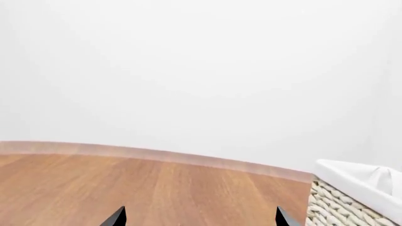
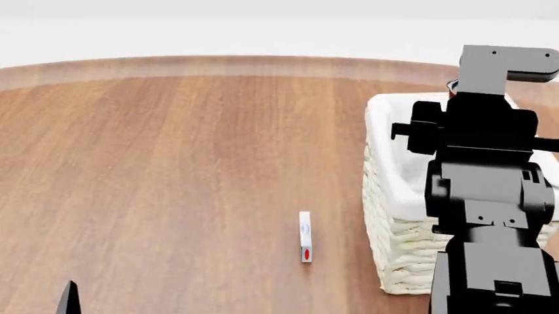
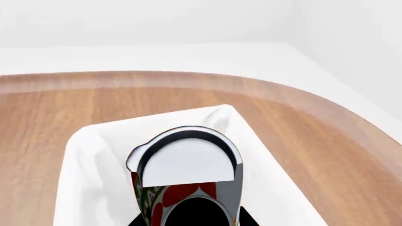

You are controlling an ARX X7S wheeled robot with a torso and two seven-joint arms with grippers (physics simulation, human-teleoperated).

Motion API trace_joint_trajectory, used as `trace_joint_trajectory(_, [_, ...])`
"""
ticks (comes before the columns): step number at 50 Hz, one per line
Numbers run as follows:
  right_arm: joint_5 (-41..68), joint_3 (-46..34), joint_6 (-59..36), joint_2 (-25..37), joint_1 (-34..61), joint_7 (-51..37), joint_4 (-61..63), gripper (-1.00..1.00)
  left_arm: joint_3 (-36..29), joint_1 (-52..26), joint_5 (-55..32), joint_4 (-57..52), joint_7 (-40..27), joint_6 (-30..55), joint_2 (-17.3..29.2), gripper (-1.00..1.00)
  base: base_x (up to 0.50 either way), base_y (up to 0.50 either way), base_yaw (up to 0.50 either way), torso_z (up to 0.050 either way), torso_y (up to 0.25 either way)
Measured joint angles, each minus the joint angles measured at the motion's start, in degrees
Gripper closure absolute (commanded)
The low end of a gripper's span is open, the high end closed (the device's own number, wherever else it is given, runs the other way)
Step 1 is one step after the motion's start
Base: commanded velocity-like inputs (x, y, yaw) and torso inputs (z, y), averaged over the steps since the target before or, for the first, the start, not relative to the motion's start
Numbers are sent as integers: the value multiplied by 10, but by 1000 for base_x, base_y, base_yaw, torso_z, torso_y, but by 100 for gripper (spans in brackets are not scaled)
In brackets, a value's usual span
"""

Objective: Pick up the tomato sauce, and put it in the basket.

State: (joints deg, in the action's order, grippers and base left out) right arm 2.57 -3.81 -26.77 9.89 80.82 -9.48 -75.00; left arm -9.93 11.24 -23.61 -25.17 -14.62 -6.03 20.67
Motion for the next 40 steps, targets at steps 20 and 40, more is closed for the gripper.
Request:
trace_joint_trajectory(20, [-7,22,-29,3,-6,5,0,100,0,-9,-18,12,-7,20,4,-100,0,0,0,0,0])
trace_joint_trajectory(40, [-22,24,-47,3,1,3,0,-100,0,-3,-12,26,0,-11,1,-100,0,0,0,0,0])
